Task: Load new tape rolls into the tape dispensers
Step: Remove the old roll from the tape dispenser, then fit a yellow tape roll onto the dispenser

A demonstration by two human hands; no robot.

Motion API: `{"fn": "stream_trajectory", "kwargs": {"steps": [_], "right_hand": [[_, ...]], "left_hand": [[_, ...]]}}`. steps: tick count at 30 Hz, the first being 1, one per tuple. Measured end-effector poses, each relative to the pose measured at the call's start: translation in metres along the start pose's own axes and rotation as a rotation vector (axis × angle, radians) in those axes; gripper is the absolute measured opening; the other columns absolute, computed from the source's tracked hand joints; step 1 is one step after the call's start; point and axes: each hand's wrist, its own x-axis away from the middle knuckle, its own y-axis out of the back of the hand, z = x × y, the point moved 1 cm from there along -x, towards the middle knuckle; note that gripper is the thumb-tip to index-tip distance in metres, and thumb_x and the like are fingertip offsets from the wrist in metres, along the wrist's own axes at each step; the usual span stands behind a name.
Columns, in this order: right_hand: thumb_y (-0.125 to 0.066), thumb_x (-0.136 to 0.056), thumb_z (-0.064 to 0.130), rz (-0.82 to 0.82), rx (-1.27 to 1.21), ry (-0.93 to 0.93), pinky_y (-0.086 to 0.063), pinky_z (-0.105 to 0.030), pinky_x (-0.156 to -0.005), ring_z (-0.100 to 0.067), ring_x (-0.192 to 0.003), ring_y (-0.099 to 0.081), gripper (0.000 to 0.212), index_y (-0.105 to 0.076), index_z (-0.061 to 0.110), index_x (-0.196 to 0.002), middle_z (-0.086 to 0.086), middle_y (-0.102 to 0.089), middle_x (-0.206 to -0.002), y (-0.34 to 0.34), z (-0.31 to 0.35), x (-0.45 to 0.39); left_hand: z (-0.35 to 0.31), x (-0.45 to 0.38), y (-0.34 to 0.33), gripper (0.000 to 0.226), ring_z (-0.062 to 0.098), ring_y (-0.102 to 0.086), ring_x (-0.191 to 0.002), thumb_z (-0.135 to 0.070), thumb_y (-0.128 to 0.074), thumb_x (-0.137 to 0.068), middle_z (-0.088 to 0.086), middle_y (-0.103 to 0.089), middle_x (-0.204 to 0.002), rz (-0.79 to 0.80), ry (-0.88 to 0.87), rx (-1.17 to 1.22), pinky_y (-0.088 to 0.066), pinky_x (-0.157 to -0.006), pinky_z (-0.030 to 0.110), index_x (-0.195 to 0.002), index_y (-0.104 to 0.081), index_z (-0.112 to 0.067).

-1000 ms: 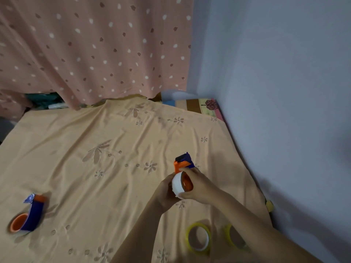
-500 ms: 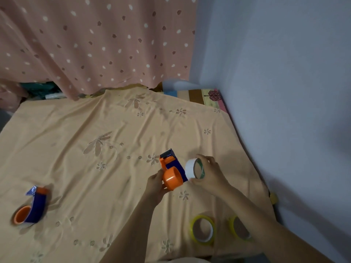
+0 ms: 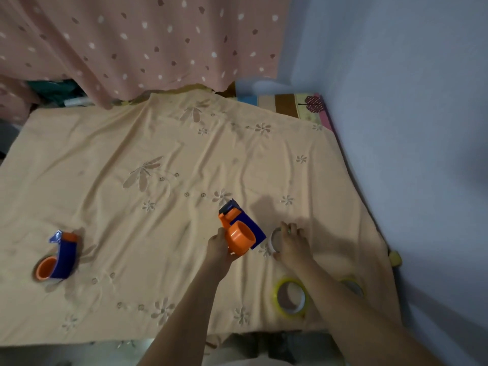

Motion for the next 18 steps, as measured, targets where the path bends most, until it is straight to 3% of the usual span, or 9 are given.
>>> {"fn": "stream_trajectory", "kwargs": {"steps": [3,8,11,13,16,18], "right_hand": [[-0.076,-0.081,0.037,0.082,0.009,-0.014,-0.045,-0.040,-0.102,-0.035,-0.129,-0.043,0.089,-0.024,0.016,-0.151,-0.009,-0.037,-0.145,-0.007,0.000,-0.004],[-0.070,-0.087,0.037,0.170,0.033,-0.016,-0.039,-0.039,-0.109,-0.036,-0.136,-0.039,0.087,-0.019,0.016,-0.155,-0.011,-0.030,-0.156,-0.008,-0.003,-0.012],[-0.067,-0.088,0.042,0.167,0.049,-0.029,-0.034,-0.042,-0.113,-0.037,-0.140,-0.035,0.089,-0.016,0.018,-0.157,-0.014,-0.024,-0.160,-0.006,-0.003,-0.007],[-0.065,-0.087,0.050,0.112,0.053,-0.058,-0.033,-0.045,-0.113,-0.038,-0.141,-0.033,0.091,-0.016,0.017,-0.157,-0.017,-0.021,-0.160,-0.008,-0.002,0.003],[-0.063,-0.082,0.062,-0.068,0.039,-0.134,-0.041,-0.044,-0.102,-0.036,-0.130,-0.044,0.091,-0.029,0.010,-0.149,-0.019,-0.038,-0.148,-0.015,0.001,0.028],[-0.062,-0.079,0.068,-0.081,0.037,-0.202,-0.043,-0.043,-0.095,-0.034,-0.120,-0.050,0.092,-0.036,0.007,-0.142,-0.017,-0.047,-0.137,-0.022,0.004,0.047]], "left_hand": [[-0.001,0.000,0.002,0.044,0.042,-0.057,-0.122,-0.025,-0.057,-0.095,0.021,-0.059,-0.130,0.009,-0.026,-0.113,-0.051,-0.103,0.061,-0.134,-0.051,-0.007],[0.001,0.004,0.003,0.019,0.031,-0.064,-0.105,-0.024,-0.051,-0.104,0.011,-0.065,-0.115,0.005,-0.007,-0.096,-0.059,-0.078,0.042,-0.120,-0.058,-0.016],[0.003,0.009,0.001,0.014,0.028,-0.065,-0.100,-0.024,-0.051,-0.103,0.008,-0.066,-0.109,0.013,-0.004,-0.114,-0.059,-0.074,0.040,-0.114,-0.059,-0.019],[0.004,0.011,-0.001,0.017,0.030,-0.064,-0.102,-0.026,-0.050,-0.104,0.009,-0.066,-0.111,0.024,0.003,-0.119,-0.058,-0.077,0.042,-0.116,-0.058,-0.018],[0.005,0.013,-0.006,0.023,0.035,-0.063,-0.108,-0.030,-0.047,-0.105,0.011,-0.065,-0.113,0.023,0.026,-0.123,-0.057,-0.087,0.048,-0.122,-0.056,-0.016],[0.007,0.014,-0.009,0.024,0.036,-0.062,-0.110,-0.031,-0.046,-0.106,0.010,-0.065,-0.112,0.019,0.030,-0.140,-0.054,-0.094,0.052,-0.121,-0.055,-0.016]]}}
